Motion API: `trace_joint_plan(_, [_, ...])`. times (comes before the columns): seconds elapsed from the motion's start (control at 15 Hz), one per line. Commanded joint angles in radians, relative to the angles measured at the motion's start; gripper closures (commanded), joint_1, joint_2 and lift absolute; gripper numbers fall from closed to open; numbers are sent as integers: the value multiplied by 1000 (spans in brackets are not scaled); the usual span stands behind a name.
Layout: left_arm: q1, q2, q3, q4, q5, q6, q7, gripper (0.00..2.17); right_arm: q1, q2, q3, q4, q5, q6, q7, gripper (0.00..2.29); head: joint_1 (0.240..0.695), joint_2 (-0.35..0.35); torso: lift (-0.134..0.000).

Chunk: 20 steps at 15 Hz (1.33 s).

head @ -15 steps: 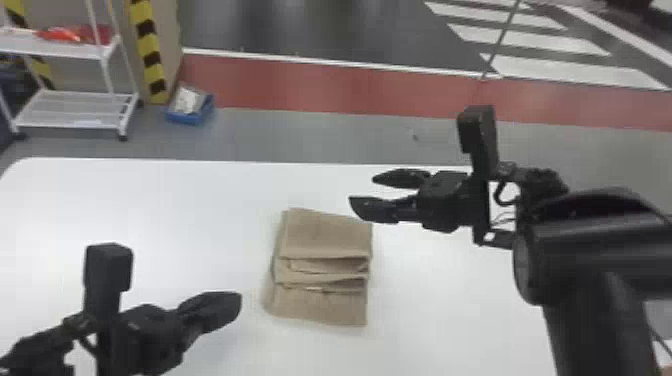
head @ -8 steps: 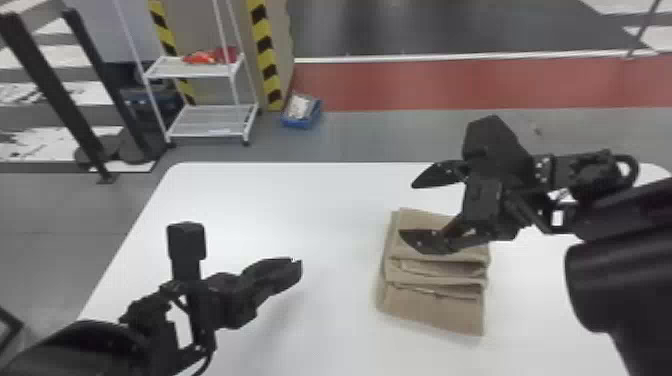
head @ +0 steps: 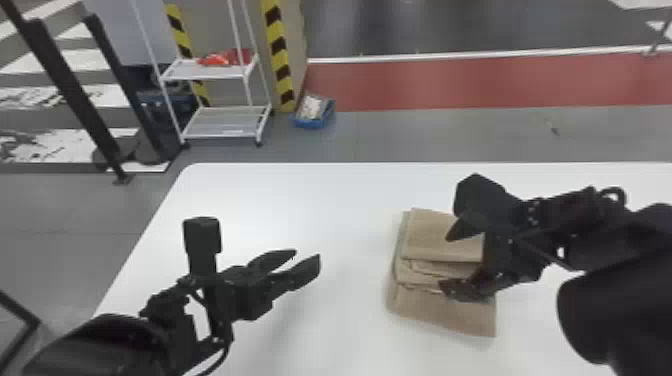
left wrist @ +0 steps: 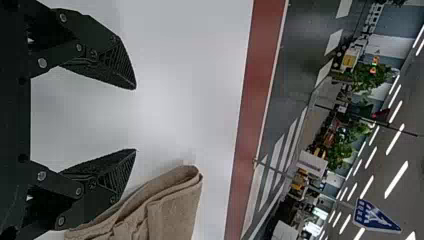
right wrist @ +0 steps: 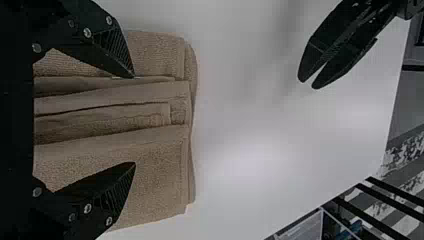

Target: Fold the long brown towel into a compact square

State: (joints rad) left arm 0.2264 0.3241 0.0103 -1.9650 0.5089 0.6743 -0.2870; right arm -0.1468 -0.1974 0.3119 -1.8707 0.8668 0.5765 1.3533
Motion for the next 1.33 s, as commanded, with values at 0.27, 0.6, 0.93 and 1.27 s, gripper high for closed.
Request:
trace_joint_plan(0.27, [13, 3, -6, 5, -3, 0, -12, 522, -10, 12, 38, 61, 83, 21, -7, 323, 695, 93, -124])
trace_joint_plan(0.6, [27, 7, -1, -6, 3, -15, -21, 522, -30, 32, 70, 120, 133, 36, -14, 404, 695, 90, -124])
trace_joint_plan(0.93, [39, 9, -1, -12, 11, -21, -23, 522, -25, 44, 61, 113, 143, 64, -8, 593, 695, 94, -124])
trace_joint_plan(1.27, [41, 7, -9, -20, 10, -21, -23, 522, -22, 42, 42, 87, 135, 64, 6, 765, 695, 86, -124])
